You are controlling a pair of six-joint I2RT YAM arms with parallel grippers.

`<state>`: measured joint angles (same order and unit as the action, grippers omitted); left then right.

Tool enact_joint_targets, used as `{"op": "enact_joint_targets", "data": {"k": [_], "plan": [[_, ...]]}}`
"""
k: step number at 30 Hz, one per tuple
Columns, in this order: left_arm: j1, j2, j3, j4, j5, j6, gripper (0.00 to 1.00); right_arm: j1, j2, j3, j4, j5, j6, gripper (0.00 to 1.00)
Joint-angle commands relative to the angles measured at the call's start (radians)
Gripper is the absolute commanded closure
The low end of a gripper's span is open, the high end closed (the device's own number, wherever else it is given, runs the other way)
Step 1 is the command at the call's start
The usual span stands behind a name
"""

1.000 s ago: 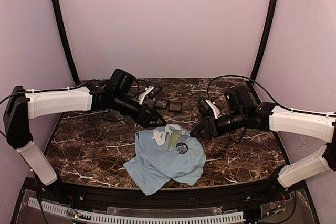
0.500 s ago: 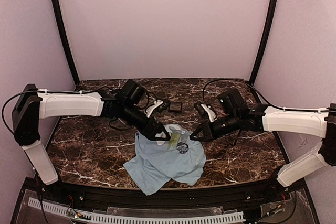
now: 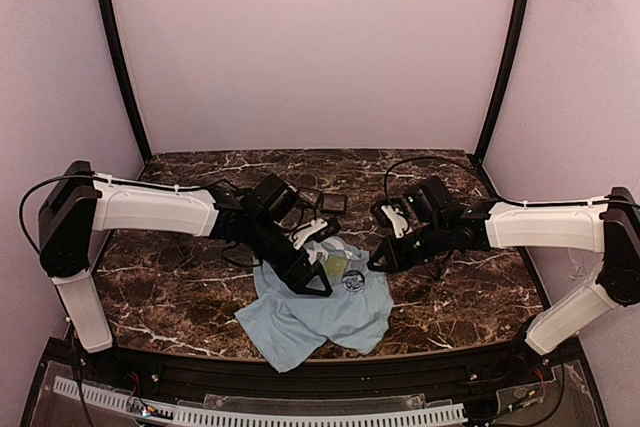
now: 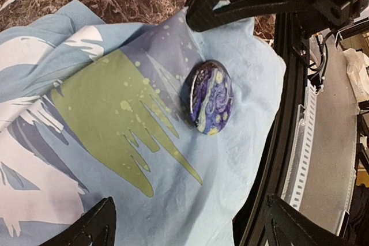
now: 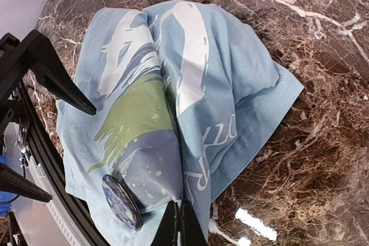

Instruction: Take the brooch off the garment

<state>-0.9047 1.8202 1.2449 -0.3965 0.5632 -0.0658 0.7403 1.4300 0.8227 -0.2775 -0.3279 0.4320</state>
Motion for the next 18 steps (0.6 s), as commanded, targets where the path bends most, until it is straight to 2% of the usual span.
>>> {"op": "enact_joint_targets", "data": {"k": [1, 4, 8, 10, 13, 18], "plan": [[-0.028, 0.016, 0.031, -0.041, -0.090, 0.019, 0.10, 0.007, 0.002, 0.026, 0.009, 0.029, 0.008, 1.00], [-0.036, 0.029, 0.035, -0.052, -0.131, 0.021, 0.11, 0.007, 0.003, 0.024, 0.012, 0.026, 0.009, 1.00], [-0.049, 0.044, 0.046, -0.066, -0.163, 0.032, 0.21, 0.006, 0.001, 0.021, 0.018, 0.027, 0.011, 1.00], [-0.058, 0.051, 0.051, -0.075, -0.183, 0.040, 0.28, 0.006, 0.001, 0.021, 0.021, 0.026, 0.010, 1.00], [-0.070, 0.062, 0.058, -0.087, -0.202, 0.046, 0.43, 0.005, -0.002, 0.020, 0.025, 0.028, 0.012, 1.00], [-0.076, 0.071, 0.060, -0.079, -0.171, 0.032, 0.63, 0.005, -0.007, 0.018, 0.030, 0.041, 0.014, 1.00]]}}
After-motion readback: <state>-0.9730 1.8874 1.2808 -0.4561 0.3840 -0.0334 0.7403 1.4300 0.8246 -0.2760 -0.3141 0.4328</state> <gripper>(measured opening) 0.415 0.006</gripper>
